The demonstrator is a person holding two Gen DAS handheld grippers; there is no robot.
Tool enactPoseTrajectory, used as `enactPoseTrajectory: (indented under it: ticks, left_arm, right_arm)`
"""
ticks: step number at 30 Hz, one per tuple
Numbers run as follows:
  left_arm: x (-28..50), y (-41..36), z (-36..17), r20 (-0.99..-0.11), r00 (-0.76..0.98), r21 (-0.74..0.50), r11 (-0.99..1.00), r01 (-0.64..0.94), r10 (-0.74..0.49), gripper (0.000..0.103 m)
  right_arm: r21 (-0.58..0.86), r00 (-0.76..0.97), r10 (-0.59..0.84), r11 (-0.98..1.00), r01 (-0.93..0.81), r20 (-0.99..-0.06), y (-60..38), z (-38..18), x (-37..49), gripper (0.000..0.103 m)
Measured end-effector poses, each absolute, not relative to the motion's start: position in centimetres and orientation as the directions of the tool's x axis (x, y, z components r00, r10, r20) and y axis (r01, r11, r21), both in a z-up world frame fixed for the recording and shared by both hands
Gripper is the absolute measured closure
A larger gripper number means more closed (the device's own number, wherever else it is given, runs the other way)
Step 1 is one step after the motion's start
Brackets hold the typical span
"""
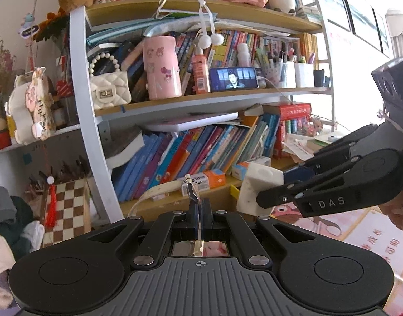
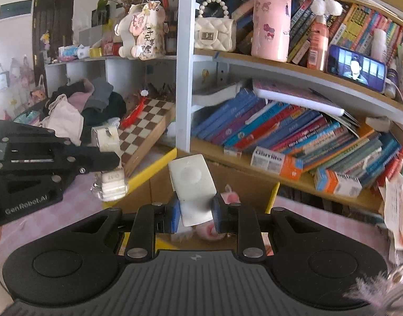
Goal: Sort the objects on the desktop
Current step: 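Carry watch strap with left gripper while right gripper carries white block over yellow box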
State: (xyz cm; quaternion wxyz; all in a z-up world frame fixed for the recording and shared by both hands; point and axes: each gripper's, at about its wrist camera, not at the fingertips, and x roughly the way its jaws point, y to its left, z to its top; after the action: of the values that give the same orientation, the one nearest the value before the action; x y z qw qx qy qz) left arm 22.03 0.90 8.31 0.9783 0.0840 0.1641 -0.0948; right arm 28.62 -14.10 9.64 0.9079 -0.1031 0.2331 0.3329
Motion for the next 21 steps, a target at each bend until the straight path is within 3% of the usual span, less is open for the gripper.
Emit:
enactPoseTrajectory:
  ticks: [21]
  left_arm:
    - [31.6,0.1,3.4,-0.509,0.854,0.112,0.975,0.192,-0.11,0.102]
  right_arm:
    - [-0.015,0.591,0.572,0.711,-0.703,-0.569,-10.8,6.0,40.0,0.08]
